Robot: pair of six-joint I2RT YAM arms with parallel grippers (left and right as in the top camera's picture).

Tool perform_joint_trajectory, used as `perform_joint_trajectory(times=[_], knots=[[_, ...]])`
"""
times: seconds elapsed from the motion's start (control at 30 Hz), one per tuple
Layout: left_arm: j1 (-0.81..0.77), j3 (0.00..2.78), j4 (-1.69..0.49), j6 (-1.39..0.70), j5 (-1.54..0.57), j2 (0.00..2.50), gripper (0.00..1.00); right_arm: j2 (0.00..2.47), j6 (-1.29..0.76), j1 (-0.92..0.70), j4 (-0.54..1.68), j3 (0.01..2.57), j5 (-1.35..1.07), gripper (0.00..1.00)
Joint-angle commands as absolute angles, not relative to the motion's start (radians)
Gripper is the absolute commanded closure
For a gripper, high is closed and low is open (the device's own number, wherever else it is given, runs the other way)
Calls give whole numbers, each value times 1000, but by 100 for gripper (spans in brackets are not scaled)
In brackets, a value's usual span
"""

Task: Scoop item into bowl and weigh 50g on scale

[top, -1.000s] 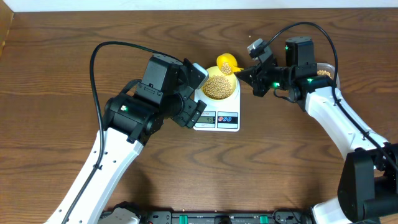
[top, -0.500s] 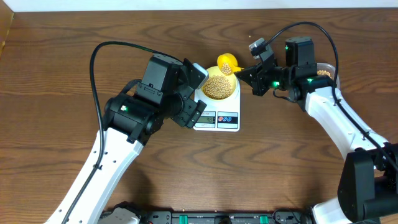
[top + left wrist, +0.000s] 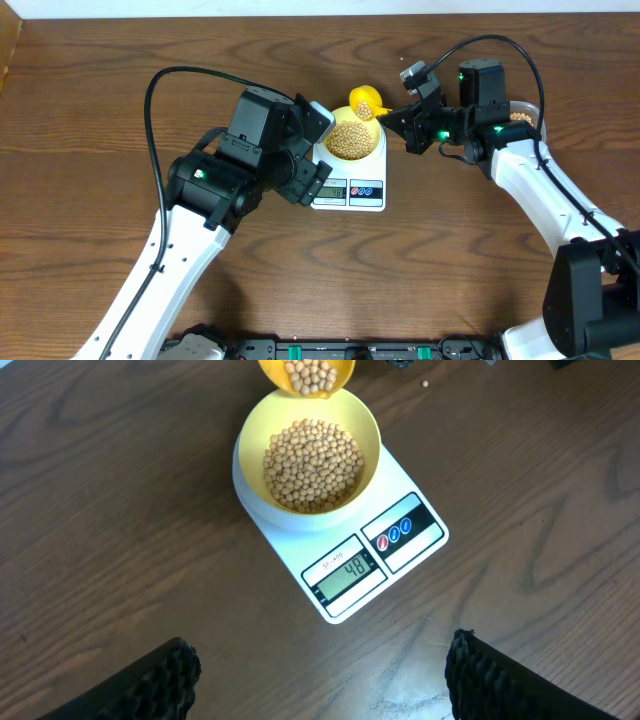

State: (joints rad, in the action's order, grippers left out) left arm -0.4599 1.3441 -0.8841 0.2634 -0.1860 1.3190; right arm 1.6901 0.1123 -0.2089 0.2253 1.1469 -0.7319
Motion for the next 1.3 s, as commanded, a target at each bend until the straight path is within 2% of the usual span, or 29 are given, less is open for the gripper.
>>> perform_joint_trajectory(times=[0.0,1.27], knots=[[-455,1352,-886,273,-199,1319,19,1676,144,-217,209,1146,-739,99],[-455,1352,-886,273,-198,1319,19,1676,225,-218,199,1146,-735,99]])
